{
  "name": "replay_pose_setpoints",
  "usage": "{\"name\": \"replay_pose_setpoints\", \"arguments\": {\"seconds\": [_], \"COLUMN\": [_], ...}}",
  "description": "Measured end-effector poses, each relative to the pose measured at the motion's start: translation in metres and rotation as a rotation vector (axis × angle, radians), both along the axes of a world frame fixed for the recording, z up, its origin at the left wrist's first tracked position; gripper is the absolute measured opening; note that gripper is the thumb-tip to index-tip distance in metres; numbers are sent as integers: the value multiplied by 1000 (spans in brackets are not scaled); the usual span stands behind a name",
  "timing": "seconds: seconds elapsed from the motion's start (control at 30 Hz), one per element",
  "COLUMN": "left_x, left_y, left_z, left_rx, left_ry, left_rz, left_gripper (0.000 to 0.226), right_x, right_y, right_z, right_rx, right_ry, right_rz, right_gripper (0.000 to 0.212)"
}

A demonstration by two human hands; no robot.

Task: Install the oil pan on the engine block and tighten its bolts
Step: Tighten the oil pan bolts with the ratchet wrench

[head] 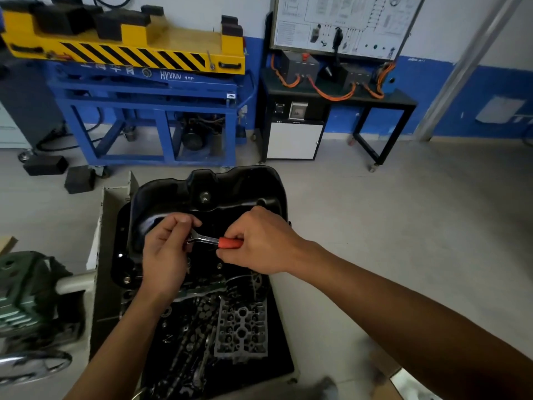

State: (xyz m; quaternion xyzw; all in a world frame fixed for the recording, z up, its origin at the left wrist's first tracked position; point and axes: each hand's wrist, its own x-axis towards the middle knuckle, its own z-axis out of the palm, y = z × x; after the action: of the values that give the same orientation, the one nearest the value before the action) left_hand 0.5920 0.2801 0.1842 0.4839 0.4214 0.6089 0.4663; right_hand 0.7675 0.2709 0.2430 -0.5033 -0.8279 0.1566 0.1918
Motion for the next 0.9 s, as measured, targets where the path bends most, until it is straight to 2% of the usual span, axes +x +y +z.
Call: {"name": "replay_pose_setpoints", "arguments": {"seconds": [0.2,0.33,0.47,0.63,0.7,0.8,0.9], "left_x": [8,11,11,-2,-11,-17,-19], "left_y": [2,6,9,5,5,8,10], "left_z": [2,3,3,0,-1,-1,-2], "left_rx": [25,39,46,69,71,30,-32], "left_ry": [59,82,90,78,93,65,37], "left_rz": [-17,-42,-80,-154,-178,-220,-259], "left_gripper": [35,33,33,32,30,30,29], "right_x": [7,-2,-23,-35,-34,-28,-23], "right_y": [0,-18,-28,-30,-25,-11,9], "right_z": [1,1,3,6,11,27,47], "right_rx": [-27,-118,-93,-167,-229,-287,-241], "right_ry": [-23,-10,1,-7,-60,-245,-480], "right_rz": [7,78,88,152,182,216,194], "right_gripper": [51,52,64,60,59,57,42]}}
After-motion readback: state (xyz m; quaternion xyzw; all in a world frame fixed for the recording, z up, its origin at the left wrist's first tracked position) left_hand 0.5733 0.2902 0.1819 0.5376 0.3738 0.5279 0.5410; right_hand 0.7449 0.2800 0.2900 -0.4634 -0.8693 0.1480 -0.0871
